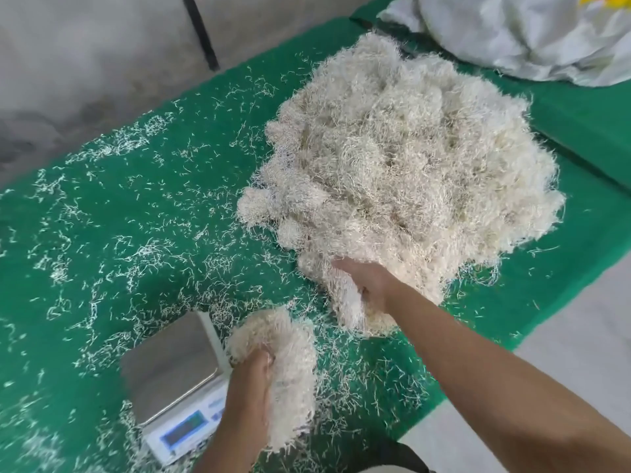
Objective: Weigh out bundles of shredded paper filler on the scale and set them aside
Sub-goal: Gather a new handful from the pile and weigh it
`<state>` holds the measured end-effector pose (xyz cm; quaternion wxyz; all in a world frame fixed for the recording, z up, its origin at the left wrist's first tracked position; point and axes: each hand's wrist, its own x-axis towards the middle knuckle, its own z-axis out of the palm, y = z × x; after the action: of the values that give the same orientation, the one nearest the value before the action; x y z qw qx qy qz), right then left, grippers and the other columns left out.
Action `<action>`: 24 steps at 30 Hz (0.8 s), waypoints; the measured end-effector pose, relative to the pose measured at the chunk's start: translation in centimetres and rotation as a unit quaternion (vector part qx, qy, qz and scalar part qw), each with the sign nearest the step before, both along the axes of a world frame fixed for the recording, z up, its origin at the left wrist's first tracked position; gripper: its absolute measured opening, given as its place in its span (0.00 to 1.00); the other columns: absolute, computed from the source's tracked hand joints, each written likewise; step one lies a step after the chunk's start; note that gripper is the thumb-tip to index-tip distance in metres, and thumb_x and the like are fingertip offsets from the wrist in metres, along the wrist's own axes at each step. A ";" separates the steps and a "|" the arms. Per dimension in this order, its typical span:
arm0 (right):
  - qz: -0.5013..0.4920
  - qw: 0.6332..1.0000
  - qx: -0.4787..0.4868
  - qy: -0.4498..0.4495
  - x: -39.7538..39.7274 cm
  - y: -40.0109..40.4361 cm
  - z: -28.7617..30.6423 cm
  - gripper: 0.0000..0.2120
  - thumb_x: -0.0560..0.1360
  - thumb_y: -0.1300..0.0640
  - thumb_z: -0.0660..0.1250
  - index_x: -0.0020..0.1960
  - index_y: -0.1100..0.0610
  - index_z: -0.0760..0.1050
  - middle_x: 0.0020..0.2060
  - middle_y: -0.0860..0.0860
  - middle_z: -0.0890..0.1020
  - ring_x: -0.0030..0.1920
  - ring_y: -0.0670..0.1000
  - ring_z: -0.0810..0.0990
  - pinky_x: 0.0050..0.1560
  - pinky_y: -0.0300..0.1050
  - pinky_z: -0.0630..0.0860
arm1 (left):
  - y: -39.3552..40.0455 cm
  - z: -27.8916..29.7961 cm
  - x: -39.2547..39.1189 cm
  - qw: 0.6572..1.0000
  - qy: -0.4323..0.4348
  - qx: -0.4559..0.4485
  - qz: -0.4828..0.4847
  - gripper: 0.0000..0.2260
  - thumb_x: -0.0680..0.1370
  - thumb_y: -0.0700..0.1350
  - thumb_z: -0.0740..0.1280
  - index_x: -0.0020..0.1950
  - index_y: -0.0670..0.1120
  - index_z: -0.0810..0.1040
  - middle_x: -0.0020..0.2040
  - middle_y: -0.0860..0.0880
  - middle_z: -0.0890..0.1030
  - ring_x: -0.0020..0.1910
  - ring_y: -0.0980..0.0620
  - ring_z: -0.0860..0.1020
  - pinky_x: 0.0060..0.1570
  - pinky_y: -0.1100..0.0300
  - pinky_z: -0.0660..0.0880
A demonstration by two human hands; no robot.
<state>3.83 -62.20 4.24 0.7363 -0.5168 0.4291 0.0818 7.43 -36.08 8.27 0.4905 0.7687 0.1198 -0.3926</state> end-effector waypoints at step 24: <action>-0.240 0.969 -0.064 -0.004 -8.5 6.3 1.1 0.29 0.84 0.52 0.67 0.81 0.58 0.62 0.45 0.51 0.81 0.43 0.49 0.80 0.52 0.51 0.81 | 1.9 3.3 -0.6 0.984 -0.015 0.066 -0.166 0.20 0.71 0.71 0.70 0.56 0.62 0.78 0.61 0.61 0.75 0.48 0.55 0.76 0.67 0.42 0.69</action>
<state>-4.71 -55.93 5.31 0.7014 -0.4454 0.5418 -0.1267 6.79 -34.22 11.55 0.3687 0.8140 0.0086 -0.4487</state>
